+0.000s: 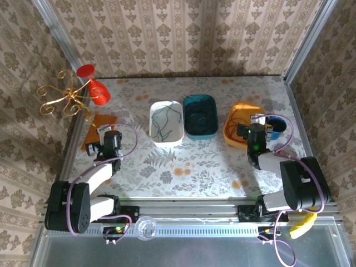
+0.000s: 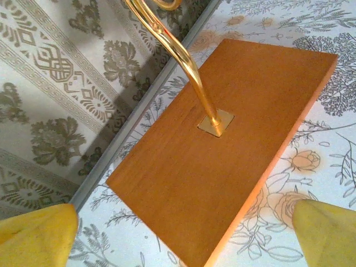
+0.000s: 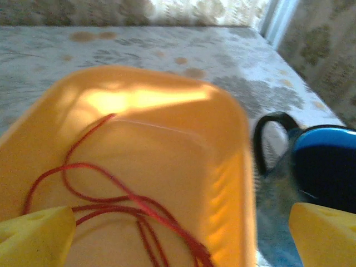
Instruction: Untangle the cables
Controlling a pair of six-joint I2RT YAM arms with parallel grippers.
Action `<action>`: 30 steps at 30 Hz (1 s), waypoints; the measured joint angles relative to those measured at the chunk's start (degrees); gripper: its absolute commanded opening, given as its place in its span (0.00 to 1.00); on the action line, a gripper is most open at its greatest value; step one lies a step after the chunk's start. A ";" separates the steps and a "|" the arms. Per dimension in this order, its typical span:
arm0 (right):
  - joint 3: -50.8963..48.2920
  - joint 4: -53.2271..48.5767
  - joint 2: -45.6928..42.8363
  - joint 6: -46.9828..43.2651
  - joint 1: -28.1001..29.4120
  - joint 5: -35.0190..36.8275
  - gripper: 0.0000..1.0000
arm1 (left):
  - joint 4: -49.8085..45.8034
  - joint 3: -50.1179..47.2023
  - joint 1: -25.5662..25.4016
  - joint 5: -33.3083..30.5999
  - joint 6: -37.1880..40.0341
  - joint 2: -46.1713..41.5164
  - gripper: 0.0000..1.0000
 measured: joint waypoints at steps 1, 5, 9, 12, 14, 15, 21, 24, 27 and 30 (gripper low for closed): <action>-0.70 2.40 1.97 -0.42 -0.04 -1.31 1.00 | 0.63 0.04 0.57 0.81 0.17 0.50 1.00; 0.57 5.35 5.29 -0.44 -3.48 -6.82 1.00 | 5.11 0.04 2.23 4.59 1.70 2.82 1.00; 0.96 5.79 5.29 0.02 -4.92 -10.27 1.00 | 10.99 0.35 2.95 7.93 3.63 6.34 1.00; 0.96 5.79 5.29 0.15 -4.92 -11.72 1.00 | 15.37 1.27 3.98 9.97 4.39 9.84 1.00; 0.96 5.79 5.29 0.35 -4.92 -12.26 1.00 | 18.32 1.86 5.18 12.98 4.31 11.91 1.00; 0.96 5.79 5.29 0.48 -4.92 -12.33 1.00 | 22.32 1.36 5.62 14.99 4.57 13.35 1.00; 0.96 5.81 5.29 0.52 -4.92 -12.52 1.00 | 32.26 -0.13 5.18 24.33 6.91 21.31 1.00; 0.96 5.79 5.29 0.50 -4.92 -12.55 1.00 | 34.58 -0.13 5.53 25.66 7.04 21.35 1.00; 0.96 5.79 5.29 0.50 -4.70 -12.52 1.00 | 36.04 -0.13 5.53 26.16 7.06 21.35 1.00; 0.96 5.77 5.29 0.48 -4.70 -12.52 1.00 | 36.61 -0.13 5.53 26.56 7.13 21.35 1.00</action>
